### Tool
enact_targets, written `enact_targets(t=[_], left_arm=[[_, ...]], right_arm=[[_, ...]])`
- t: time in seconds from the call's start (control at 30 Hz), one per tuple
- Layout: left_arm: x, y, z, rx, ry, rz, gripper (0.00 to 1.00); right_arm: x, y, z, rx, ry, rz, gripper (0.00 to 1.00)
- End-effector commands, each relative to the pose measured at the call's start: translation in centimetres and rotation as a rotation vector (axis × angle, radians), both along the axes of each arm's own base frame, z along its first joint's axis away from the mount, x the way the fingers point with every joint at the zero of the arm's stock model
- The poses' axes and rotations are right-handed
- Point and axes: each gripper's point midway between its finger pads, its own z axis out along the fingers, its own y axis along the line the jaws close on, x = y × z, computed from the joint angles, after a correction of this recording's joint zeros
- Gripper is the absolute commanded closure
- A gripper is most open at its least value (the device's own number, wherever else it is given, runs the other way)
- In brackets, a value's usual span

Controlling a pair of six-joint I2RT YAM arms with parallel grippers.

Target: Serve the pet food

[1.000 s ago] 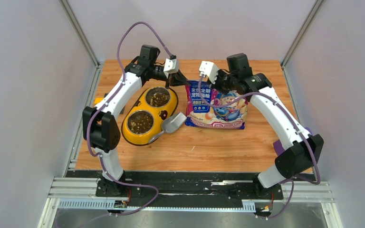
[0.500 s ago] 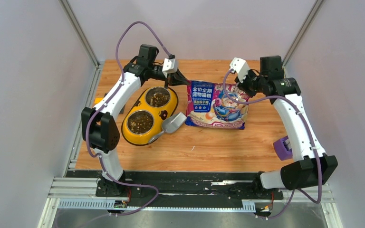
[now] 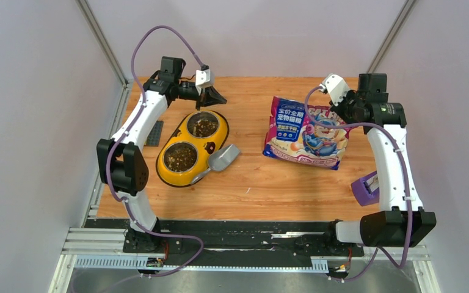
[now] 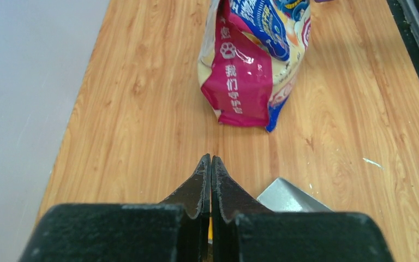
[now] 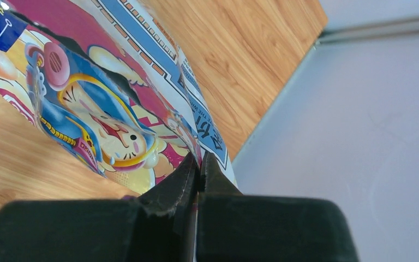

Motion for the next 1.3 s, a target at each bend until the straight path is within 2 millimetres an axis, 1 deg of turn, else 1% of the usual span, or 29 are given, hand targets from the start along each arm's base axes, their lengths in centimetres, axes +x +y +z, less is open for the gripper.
enact_targets(t=[0.0, 0.03, 0.07, 0.1, 0.13, 0.17, 0.2, 0.23, 0.27, 0.3, 0.33, 0.37, 0.4, 0.43, 0.47, 0.5, 0.53, 0.57, 0.67, 0.7, 0.73, 0.77, 0.83, 0.93, 0.97, 1.07, 1.1, 1.13, 1.27], left_arm=[[-1.0, -0.7, 2.8, -0.024, -0.052, -0.001, 1.0], [-1.3, -0.9, 2.9, -0.031, -0.028, 0.0, 0.91], [-1.1, -1.1, 3.6, -0.044, -0.052, 0.0, 0.86], [-1.4, -1.6, 3.5, -0.049, -0.032, -0.001, 0.77], [-1.3, -1.9, 4.0, -0.059, -0.058, -0.004, 0.72], [-1.7, -2.6, 3.8, -0.061, -0.041, -0.01, 0.64], [-1.6, -3.1, 4.0, -0.07, -0.057, -0.015, 0.62], [-2.0, -3.8, 3.8, -0.071, -0.035, -0.023, 0.59], [-2.1, -4.8, 3.9, -0.084, -0.048, -0.039, 0.58], [-2.3, -5.3, 3.7, -0.091, -0.003, -0.037, 0.57], [-2.2, -6.3, 3.8, -0.11, -0.016, -0.057, 0.57], [-2.4, -6.8, 3.9, -0.123, 0.034, -0.057, 0.56], [-2.0, -7.9, 4.1, -0.149, 0.017, -0.077, 0.56], [-2.2, -8.4, 4.4, -0.168, 0.078, -0.074, 0.55], [-1.7, -9.6, 4.8, -0.203, 0.05, -0.087, 0.55], [-1.7, -10.1, 5.0, -0.223, 0.111, -0.078, 0.55], [-1.2, -11.1, 5.6, -0.263, 0.073, -0.081, 0.55], [-0.8, -11.8, 5.9, -0.298, 0.089, -0.084, 0.54], [-1.0, -13.4, 6.9, -0.354, 0.093, -0.134, 0.51], [-0.8, -13.9, 6.5, -0.363, 0.122, -0.145, 0.5], [-1.1, -14.4, 6.8, -0.369, 0.12, -0.164, 0.5], [-1.0, -14.9, 6.2, -0.368, 0.131, -0.169, 0.49], [-0.9, -15.8, 5.8, -0.37, 0.112, -0.171, 0.47], [-0.6, -17.1, 5.4, -0.375, 0.081, -0.149, 0.44], [-0.6, -17.6, 4.9, -0.371, 0.087, -0.148, 0.44], [0.1, -18.5, 5.1, -0.389, 0.07, -0.12, 0.42], [0.1, -19.0, 4.8, -0.394, 0.071, -0.123, 0.42], [0.0, -19.2, 5.2, -0.402, 0.073, -0.129, 0.42], [-0.6, -20.7, 4.7, -0.406, 0.08, -0.166, 0.42]], right_arm=[[-0.1, -3.2, 4.6, -0.098, -0.12, -0.113, 1.0], [-0.1, -2.4, 4.2, -0.065, -0.11, -0.082, 1.0], [-0.1, -1.9, 3.8, -0.047, -0.101, -0.064, 1.0], [0.0, -1.5, 3.4, -0.032, -0.089, -0.05, 1.0], [0.2, -1.1, 3.0, -0.017, -0.083, -0.038, 1.0], [0.3, -0.6, 2.5, -0.001, -0.074, -0.025, 1.0], [0.4, -0.3, 2.1, 0.011, -0.068, -0.017, 1.0], [0.6, -0.1, 1.7, 0.019, -0.063, -0.012, 1.0], [0.8, 0.3, 1.4, 0.025, -0.061, -0.007, 0.99], [0.9, 0.7, 1.3, 0.035, -0.058, 0.005, 0.97], [0.9, 1.0, 1.1, 0.047, -0.053, 0.014, 0.92], [1.0, 1.4, 1.0, 0.062, -0.05, 0.025, 0.86], [1.0, 2.6, 1.0, 0.081, -0.048, 0.059, 0.81], [1.1, 3.5, 1.0, 0.103, -0.045, 0.089, 0.77], [1.2, 4.3, 1.0, 0.124, -0.042, 0.111, 0.7], [1.3, 5.1, 1.1, 0.145, -0.041, 0.135, 0.63], [1.4, 5.9, 1.1, 0.162, -0.037, 0.159, 0.6], [1.6, 6.7, 1.0, 0.175, -0.035, 0.18, 0.58], [2.3, 9.1, 1.0, 0.219, -0.032, 0.253, 0.56], [2.6, 9.8, 0.9, 0.234, -0.033, 0.273, 0.56], [2.9, 10.4, 1.0, 0.248, -0.039, 0.291, 0.57], [3.2, 10.8, 1.1, 0.262, -0.042, 0.305, 0.58], [3.6, 11.7, 1.2, 0.284, -0.043, 0.333, 0.62], [4.0, 12.3, 1.1, 0.299, -0.04, 0.354, 0.65], [4.0, 12.5, 1.2, 0.304, -0.04, 0.365, 0.65], [4.2, 13.1, 1.3, 0.314, -0.041, 0.383, 0.65], [4.3, 13.2, 1.2, 0.316, -0.039, 0.386, 0.65], [4.3, 13.4, 1.2, 0.316, -0.039, 0.39, 0.65], [4.4, 14.3, 1.4, 0.328, -0.041, 0.417, 0.67]])
